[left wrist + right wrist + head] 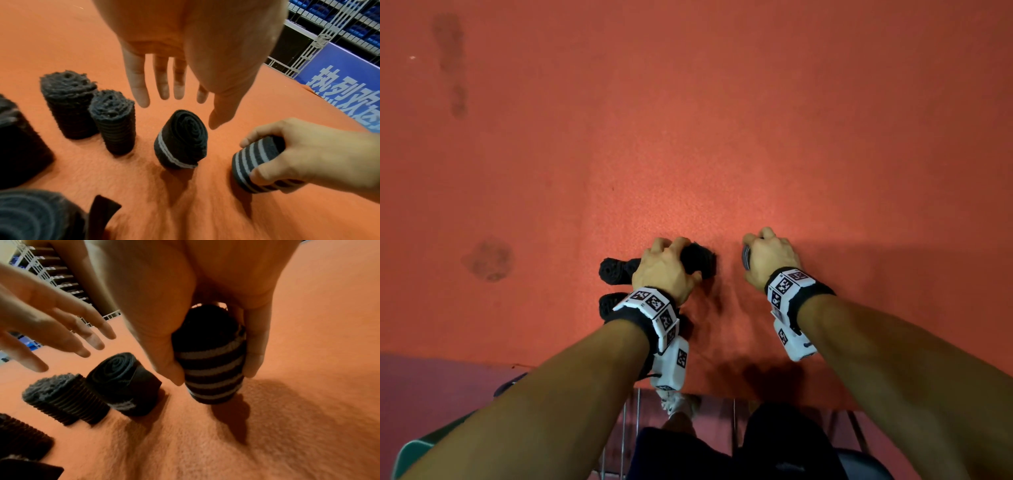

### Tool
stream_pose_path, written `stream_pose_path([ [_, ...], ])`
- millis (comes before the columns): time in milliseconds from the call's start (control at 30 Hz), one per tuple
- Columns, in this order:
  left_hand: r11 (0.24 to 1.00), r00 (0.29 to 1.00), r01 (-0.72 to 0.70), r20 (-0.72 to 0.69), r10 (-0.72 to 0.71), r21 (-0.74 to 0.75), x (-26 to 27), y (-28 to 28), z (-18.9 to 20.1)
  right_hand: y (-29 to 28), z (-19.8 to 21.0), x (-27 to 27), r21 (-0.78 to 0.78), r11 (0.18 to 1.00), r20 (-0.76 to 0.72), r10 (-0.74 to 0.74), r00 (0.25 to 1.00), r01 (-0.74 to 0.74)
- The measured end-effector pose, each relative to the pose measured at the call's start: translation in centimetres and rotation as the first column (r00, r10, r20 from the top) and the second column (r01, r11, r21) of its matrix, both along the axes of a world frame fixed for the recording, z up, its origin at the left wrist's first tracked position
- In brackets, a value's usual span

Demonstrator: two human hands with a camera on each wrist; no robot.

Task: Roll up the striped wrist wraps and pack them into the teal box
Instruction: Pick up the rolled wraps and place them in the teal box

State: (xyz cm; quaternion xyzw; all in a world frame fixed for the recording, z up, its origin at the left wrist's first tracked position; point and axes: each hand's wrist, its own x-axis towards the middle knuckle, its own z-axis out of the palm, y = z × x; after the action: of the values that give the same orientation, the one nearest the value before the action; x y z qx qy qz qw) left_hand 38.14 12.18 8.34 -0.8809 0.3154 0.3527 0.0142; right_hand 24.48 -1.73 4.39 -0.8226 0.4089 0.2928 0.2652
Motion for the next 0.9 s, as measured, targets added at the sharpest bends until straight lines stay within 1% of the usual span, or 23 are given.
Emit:
stream_pose_path([
  [167,0.999,0.998,0.002,-0.058,0.0,0.032,-0.6,-2.0,-1.1,-1.5,1.9,-3.6,-0.036,0.997,0.006,-0.07,0.998,0.07],
  [267,0.998,0.996,0.021,-0.087,-0.017,0.055,-1.2,-3.2,-2.1,-2.4,2.6,-6.0,-0.059,0.995,-0.006,-0.085,0.996,0.084],
  [367,0.998,0.995,0.036,-0.093,-0.03,0.06,-1.7,-4.2,-3.2,-2.9,3.0,-8.2,-0.082,0.989,-0.012,-0.12,0.993,0.119],
  [533,0.992,0.996,0.051,-0.079,-0.042,0.117,-2.0,-4.6,-4.5,-2.7,3.0,-10.7,-0.091,0.981,-0.017,-0.172,0.985,0.17],
  [767,0.995,0.997,0.078,-0.019,-0.076,0.069,-1.7,-4.0,-5.3,-2.0,2.9,-10.9,-0.088,0.982,-0.023,-0.172,0.985,0.169],
  [900,0.999,0.999,0.046,-0.015,-0.046,-0.005,-1.6,-3.5,-4.1,-1.6,3.9,-9.6,-0.088,0.987,0.003,-0.132,0.991,0.132],
])
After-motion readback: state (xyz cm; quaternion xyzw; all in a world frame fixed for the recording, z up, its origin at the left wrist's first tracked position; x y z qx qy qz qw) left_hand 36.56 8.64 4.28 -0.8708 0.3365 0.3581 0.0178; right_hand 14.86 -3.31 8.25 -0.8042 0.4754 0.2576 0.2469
